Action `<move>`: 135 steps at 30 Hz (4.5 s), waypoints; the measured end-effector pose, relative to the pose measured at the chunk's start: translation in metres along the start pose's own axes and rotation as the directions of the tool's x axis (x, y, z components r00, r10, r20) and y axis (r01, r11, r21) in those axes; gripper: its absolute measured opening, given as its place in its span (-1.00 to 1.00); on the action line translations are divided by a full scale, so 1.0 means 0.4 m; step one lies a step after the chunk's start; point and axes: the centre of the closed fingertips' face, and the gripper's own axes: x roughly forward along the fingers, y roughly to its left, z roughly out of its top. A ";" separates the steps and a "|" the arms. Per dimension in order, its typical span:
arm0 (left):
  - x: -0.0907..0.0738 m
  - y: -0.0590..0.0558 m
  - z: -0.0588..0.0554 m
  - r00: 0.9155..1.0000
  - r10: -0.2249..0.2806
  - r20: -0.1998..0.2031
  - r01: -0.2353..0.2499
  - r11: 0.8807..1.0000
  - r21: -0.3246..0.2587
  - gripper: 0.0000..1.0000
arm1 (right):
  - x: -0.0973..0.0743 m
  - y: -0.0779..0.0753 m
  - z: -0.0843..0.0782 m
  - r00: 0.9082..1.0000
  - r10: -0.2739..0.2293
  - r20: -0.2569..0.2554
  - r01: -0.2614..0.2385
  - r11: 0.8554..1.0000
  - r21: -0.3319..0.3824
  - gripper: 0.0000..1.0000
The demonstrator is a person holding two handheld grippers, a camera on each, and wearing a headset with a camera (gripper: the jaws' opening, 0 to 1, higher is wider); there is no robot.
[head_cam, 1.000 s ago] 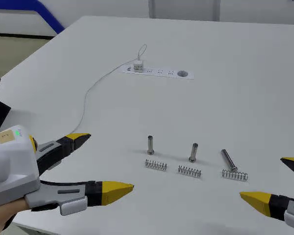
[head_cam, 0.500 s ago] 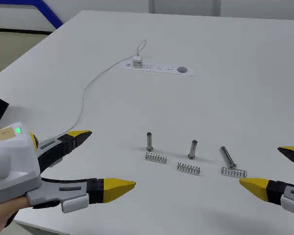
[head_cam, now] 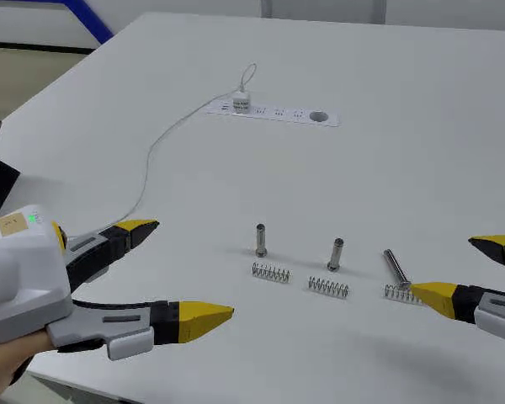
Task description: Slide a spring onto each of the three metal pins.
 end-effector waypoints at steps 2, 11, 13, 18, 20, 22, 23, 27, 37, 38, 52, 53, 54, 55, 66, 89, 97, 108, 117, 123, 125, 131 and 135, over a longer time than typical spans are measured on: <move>-0.002 0.002 0.000 1.000 0.003 0.001 -0.003 1.000 -0.001 1.00 | 0.008 -0.001 0.000 1.000 0.004 -0.004 -0.004 1.000 -0.008 0.26; -0.006 0.006 0.003 1.000 0.008 0.006 -0.008 1.000 -0.008 1.00 | 0.038 -0.006 -0.001 1.000 0.022 -0.022 -0.022 0.999 -0.031 0.19; -0.006 0.005 0.000 1.000 0.007 0.000 -0.007 1.000 -0.006 1.00 | 0.046 -0.012 -0.004 0.999 0.019 -0.042 -0.021 0.998 -0.055 0.15; -0.007 0.006 -0.002 1.000 0.009 -0.002 -0.009 1.000 -0.008 1.00 | 0.067 -0.029 0.000 0.999 0.010 -0.051 -0.013 0.998 -0.056 0.04; -0.008 0.008 -0.003 1.000 0.011 -0.004 -0.011 1.000 -0.008 1.00 | 0.073 -0.031 0.000 0.999 0.010 -0.053 -0.013 0.999 -0.050 0.00; -0.008 0.008 -0.004 1.000 0.011 -0.004 -0.011 1.000 -0.010 1.00 | 0.081 -0.032 -0.002 0.998 0.011 -0.059 -0.014 0.999 -0.046 -0.02; -0.008 0.009 -0.004 1.000 0.013 -0.003 -0.013 1.000 -0.010 1.00 | 0.086 -0.032 -0.004 0.998 0.013 -0.065 -0.016 0.999 -0.046 -0.02; -0.008 0.010 -0.006 1.000 0.013 -0.006 -0.013 1.000 -0.013 1.00 | 0.098 -0.029 -0.013 0.996 0.021 -0.082 -0.024 0.999 -0.042 -0.08; -0.004 0.013 -0.008 1.000 0.010 -0.007 -0.011 1.000 -0.019 1.00 | 0.128 -0.022 -0.035 0.992 0.041 -0.118 -0.047 0.998 -0.051 -0.22; -0.003 0.013 -0.009 1.000 0.009 -0.007 -0.009 1.000 -0.019 1.00 | 0.132 -0.021 -0.039 0.991 0.046 -0.128 -0.053 0.997 -0.053 -0.22; -0.007 0.022 -0.015 1.000 0.019 -0.013 -0.019 0.999 -0.026 1.00 | 0.174 -0.022 -0.069 0.983 0.055 -0.173 -0.060 0.998 -0.023 -0.32; -0.008 0.022 -0.016 1.000 0.020 -0.013 -0.020 0.999 -0.027 1.00 | 0.179 -0.024 -0.072 0.983 0.053 -0.178 -0.057 0.998 -0.015 -0.34; -0.008 0.023 -0.016 1.000 0.021 -0.012 -0.021 0.999 -0.028 1.00 | 0.182 -0.025 -0.073 0.982 0.052 -0.181 -0.054 0.999 -0.007 -0.35; -0.009 0.023 -0.016 1.000 0.021 -0.012 -0.021 0.999 -0.028 1.00 | 0.185 -0.026 -0.074 0.982 0.050 -0.182 -0.051 0.999 -0.001 -0.36; -0.017 0.026 -0.021 0.999 0.029 -0.014 -0.029 0.999 -0.033 1.00 | 0.214 -0.039 -0.097 0.975 0.027 -0.221 -0.020 0.999 0.033 -0.45; -0.023 0.025 -0.025 0.999 0.032 -0.021 -0.033 0.999 -0.041 1.00 | 0.229 -0.047 -0.114 0.967 0.004 -0.255 0.008 0.999 0.044 -0.57; -0.021 0.020 -0.028 0.999 0.028 -0.027 -0.029 0.999 -0.042 1.00 | 0.233 -0.055 -0.108 0.965 -0.011 -0.263 0.026 0.998 0.054 -0.62; -0.024 0.019 -0.030 0.999 0.030 -0.029 -0.031 0.999 -0.045 1.00 | 0.242 -0.058 -0.105 0.961 -0.013 -0.277 0.035 0.997 0.074 -0.72; -0.020 0.008 -0.023 0.999 0.025 -0.022 -0.026 0.999 -0.040 0.98 | 0.242 -0.058 -0.105 0.958 -0.009 -0.285 0.038 0.995 0.094 -0.81; -0.023 0.004 -0.020 0.999 0.028 -0.022 -0.029 0.999 -0.037 0.98 | 0.245 -0.059 -0.106 0.952 -0.014 -0.304 0.044 0.995 0.094 -0.81; -0.026 0.004 -0.018 0.999 0.030 -0.020 -0.031 0.999 -0.035 0.98 | 0.246 -0.060 -0.107 0.951 -0.017 -0.308 0.048 0.994 0.095 -0.81; -0.040 0.008 -0.016 0.999 0.043 -0.015 -0.043 0.999 -0.033 0.98 | 0.236 -0.063 -0.115 0.943 -0.026 -0.332 0.042 0.998 0.039 -0.81; -0.043 0.009 -0.014 0.999 0.051 -0.005 -0.051 0.998 -0.039 0.98 | 0.226 -0.066 -0.113 0.949 -0.028 -0.315 0.043 0.998 0.043 -0.81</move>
